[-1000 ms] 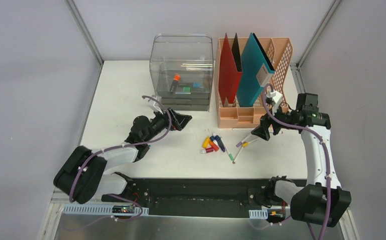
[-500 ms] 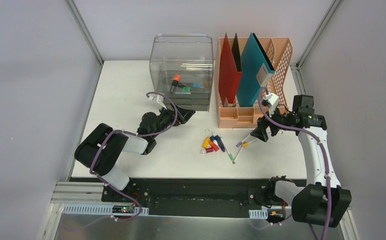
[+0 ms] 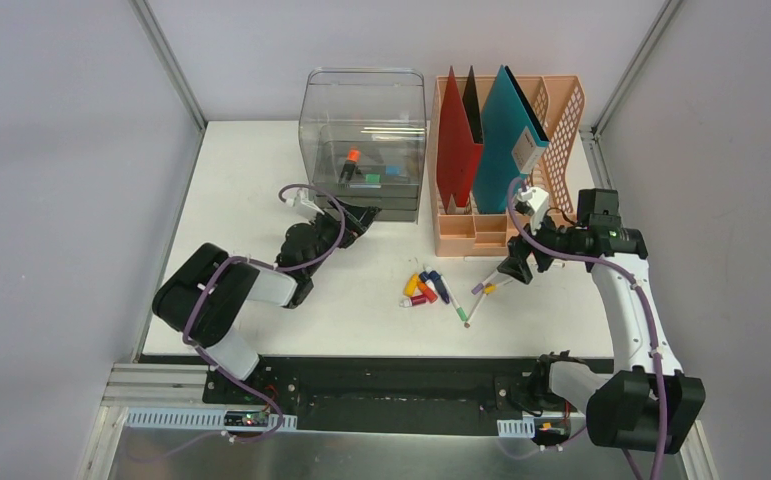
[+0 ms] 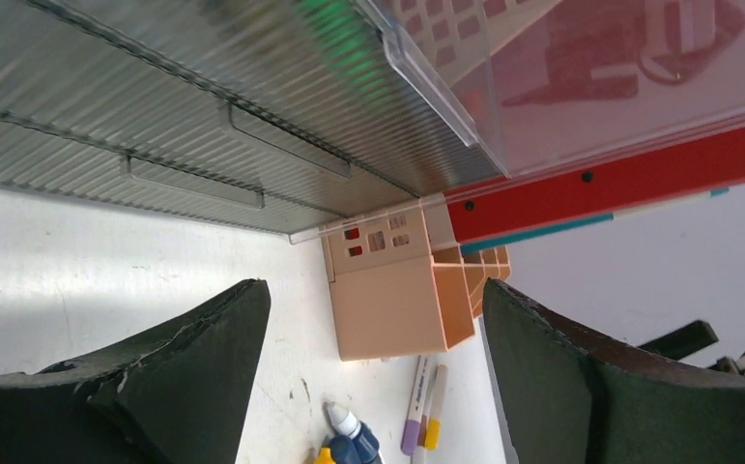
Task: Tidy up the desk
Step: Open the drawer in the storage box.
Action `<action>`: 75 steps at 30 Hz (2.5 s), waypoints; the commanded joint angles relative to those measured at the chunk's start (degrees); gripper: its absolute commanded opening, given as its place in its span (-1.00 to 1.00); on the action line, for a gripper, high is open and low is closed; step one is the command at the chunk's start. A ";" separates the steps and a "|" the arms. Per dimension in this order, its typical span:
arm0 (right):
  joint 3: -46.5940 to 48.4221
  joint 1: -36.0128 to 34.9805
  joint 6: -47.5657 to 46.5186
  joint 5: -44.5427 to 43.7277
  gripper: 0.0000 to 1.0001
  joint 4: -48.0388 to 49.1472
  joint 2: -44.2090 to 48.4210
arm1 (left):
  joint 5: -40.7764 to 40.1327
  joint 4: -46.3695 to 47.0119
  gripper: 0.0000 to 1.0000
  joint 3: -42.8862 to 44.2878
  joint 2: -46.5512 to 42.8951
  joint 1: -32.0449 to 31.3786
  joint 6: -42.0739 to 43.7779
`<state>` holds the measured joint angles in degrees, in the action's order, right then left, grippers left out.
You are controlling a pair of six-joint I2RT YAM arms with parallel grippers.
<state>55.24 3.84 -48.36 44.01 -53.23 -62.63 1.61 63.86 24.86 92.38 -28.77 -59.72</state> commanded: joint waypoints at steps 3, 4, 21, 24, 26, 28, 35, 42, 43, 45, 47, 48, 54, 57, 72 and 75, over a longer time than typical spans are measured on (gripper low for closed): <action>-0.30 -1.68 -0.41 -1.03 0.68 1.82 1.54 | -4.64 0.55 0.60 1.23 1.63 0.81 -3.98; -0.36 -1.95 -0.49 -1.23 0.68 1.86 1.59 | -4.90 0.75 0.56 1.42 2.11 0.94 -4.33; -0.40 -3.68 -1.21 -2.83 0.68 1.42 0.81 | -4.26 7.52 0.06 6.40 10.75 2.76 -6.80; -0.40 -3.67 -1.32 -2.87 0.68 1.30 0.68 | -3.78 7.60 0.05 7.18 11.14 2.80 -6.79; -0.38 -3.69 -1.30 -2.90 0.68 1.21 0.75 | -3.67 7.60 0.05 7.39 11.28 2.84 -6.81; -0.40 -3.66 -1.40 -2.93 0.68 1.20 0.67 | -3.71 7.62 0.01 7.94 11.67 2.85 -6.53; -0.39 -3.67 -1.49 -3.13 0.69 1.16 0.80 | -3.02 7.49 -0.32 11.22 14.48 3.54 -7.20; -0.40 -3.66 -1.58 -2.96 0.68 1.03 0.84 | -3.36 8.33 -1.00 10.64 15.14 3.64 -6.36; -0.40 -3.70 -1.69 -2.96 0.68 1.06 0.84 | -3.23 8.39 -1.00 10.44 15.01 3.64 -6.23; -0.40 -3.67 -1.70 -2.96 0.68 1.07 0.85 | -2.64 8.50 -1.00 9.85 14.45 3.59 -5.98; -0.40 -3.68 -1.65 -2.96 0.68 1.03 0.84 | -1.74 8.62 -1.00 9.28 13.53 3.64 -5.70; -0.40 -3.69 -1.70 -3.01 0.68 1.04 0.84 | -0.56 8.57 -1.00 8.73 12.65 3.62 -5.59; -0.39 -3.69 -1.70 -2.64 0.68 1.05 0.84 | 1.94 8.40 -1.00 2.32 7.39 2.87 -4.93; -0.40 -3.74 -1.73 -2.37 0.68 0.96 0.71 | 2.37 8.27 -1.00 -1.02 5.12 2.44 -4.49; -0.49 -3.70 -1.57 -1.66 0.68 0.95 0.50 | 10.67 -6.17 -0.06 -3.72 -8.43 2.41 7.69; -0.49 -3.66 -1.61 -1.65 0.68 0.94 0.41 | 11.45 -16.46 0.10 -3.36 -16.21 2.41 14.97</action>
<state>54.63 0.49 -48.99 40.95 -52.77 -62.43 10.13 58.13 21.50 85.27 -25.93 -55.64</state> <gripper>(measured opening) 0.842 0.509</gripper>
